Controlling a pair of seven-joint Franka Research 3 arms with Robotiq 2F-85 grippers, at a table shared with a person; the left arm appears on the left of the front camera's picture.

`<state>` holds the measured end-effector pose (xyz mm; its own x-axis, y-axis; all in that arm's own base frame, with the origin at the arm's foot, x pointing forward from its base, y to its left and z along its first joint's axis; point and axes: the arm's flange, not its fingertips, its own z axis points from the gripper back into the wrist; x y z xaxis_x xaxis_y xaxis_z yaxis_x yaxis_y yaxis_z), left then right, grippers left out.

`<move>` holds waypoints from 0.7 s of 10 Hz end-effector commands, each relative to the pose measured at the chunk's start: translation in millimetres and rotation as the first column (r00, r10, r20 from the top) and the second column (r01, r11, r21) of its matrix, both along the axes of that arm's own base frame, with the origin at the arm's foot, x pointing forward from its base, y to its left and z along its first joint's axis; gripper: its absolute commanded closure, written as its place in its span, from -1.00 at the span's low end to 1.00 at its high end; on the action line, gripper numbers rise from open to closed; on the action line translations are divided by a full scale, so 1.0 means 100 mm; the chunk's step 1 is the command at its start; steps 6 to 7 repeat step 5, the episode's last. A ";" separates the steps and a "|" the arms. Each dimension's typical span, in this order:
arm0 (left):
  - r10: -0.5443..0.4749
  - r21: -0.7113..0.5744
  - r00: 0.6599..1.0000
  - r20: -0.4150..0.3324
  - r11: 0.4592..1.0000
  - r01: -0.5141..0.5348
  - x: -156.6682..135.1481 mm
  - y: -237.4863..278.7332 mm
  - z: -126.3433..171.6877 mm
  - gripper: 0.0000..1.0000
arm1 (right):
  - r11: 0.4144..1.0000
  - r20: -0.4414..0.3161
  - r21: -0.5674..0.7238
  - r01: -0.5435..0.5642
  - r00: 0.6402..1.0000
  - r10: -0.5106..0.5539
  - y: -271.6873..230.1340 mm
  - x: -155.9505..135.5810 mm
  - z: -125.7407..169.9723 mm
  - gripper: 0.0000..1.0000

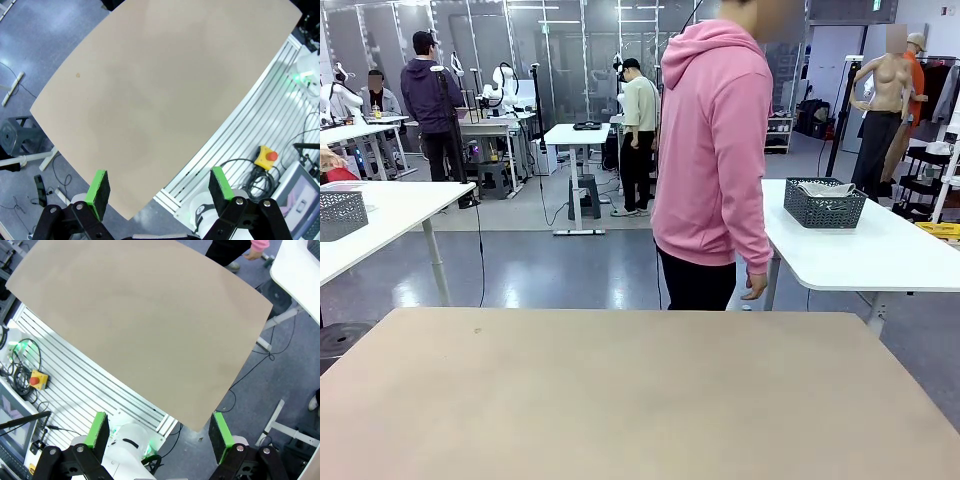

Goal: Fold the towels and place them in the basket.
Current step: Stack the folded Towel with hook on the right side of the table.

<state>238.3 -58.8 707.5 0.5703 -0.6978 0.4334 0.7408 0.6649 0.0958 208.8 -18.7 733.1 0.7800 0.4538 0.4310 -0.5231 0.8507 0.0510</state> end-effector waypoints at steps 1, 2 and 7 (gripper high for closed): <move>0.001 0.006 1.000 0.007 1.000 -0.001 -0.01 0.01 -0.01 -1.00 | 1.000 -0.005 -0.023 -0.004 1.000 0.004 -0.02 -0.01 -0.01 -1.00; 0.001 0.006 1.000 0.007 1.000 -0.001 -0.01 0.01 -0.01 -1.00 | 1.000 -0.005 -0.023 -0.004 1.000 0.004 -0.02 -0.01 -0.01 -1.00; 0.001 0.006 1.000 0.007 1.000 -0.001 -0.01 0.01 -0.01 -1.00 | 1.000 -0.005 -0.023 -0.004 1.000 0.004 -0.02 -0.01 -0.01 -1.00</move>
